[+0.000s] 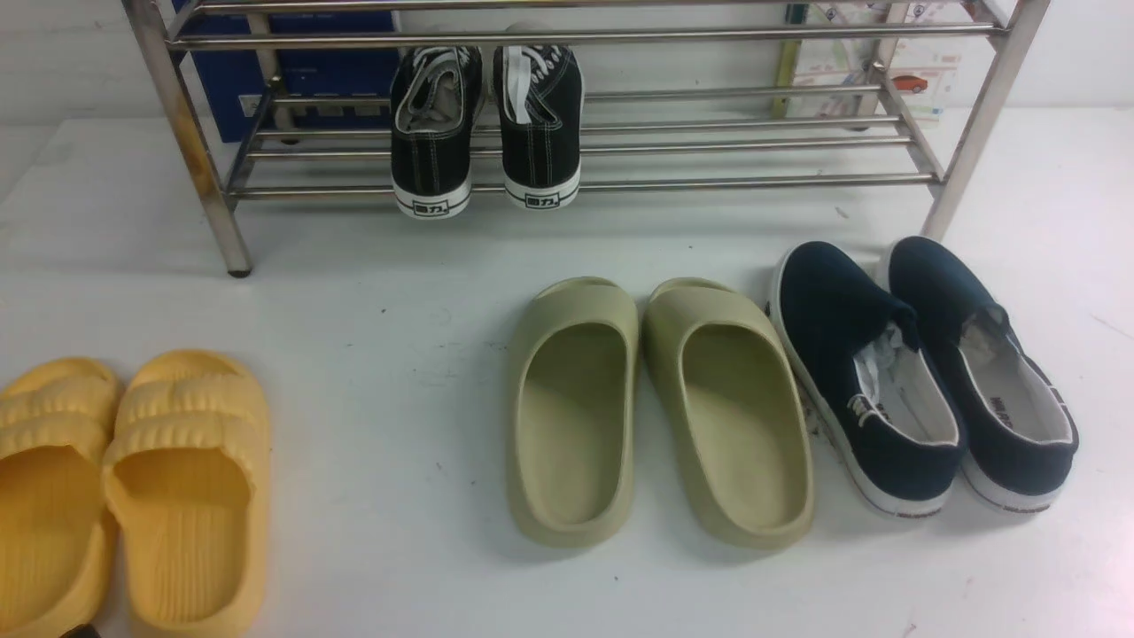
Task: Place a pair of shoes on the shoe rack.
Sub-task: Use the right arm to grab the shoe closest to it
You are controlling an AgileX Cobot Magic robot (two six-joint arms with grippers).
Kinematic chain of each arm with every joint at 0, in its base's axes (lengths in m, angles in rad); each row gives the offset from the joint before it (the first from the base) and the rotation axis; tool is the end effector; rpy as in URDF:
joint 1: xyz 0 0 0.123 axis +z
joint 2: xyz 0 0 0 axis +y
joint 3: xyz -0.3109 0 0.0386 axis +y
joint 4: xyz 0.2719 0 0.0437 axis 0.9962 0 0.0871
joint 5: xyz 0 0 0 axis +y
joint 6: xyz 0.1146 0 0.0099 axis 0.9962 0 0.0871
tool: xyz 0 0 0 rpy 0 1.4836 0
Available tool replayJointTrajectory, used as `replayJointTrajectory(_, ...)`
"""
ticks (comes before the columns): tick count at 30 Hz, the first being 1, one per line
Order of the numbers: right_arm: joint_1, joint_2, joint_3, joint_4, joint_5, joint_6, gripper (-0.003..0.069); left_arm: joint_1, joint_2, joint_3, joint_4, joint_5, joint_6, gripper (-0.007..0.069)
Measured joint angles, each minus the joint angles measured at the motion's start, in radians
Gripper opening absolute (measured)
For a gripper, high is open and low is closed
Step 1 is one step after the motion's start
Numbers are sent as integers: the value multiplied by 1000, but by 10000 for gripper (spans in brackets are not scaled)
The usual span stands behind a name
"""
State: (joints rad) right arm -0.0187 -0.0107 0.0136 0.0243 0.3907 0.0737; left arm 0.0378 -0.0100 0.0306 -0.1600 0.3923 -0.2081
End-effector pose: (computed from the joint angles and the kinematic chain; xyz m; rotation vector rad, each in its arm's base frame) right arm 0.0704 -0.0002 0.1664 0.1014 1.8748 0.0619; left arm 0.0706 -0.0044 0.1602 -0.3309 1.8717 -0.2744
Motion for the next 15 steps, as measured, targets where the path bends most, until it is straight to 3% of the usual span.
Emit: replayJointTrajectory(15, 0, 0, 0, 0, 0, 0, 239, 0, 0, 0, 0, 0, 0, -8)
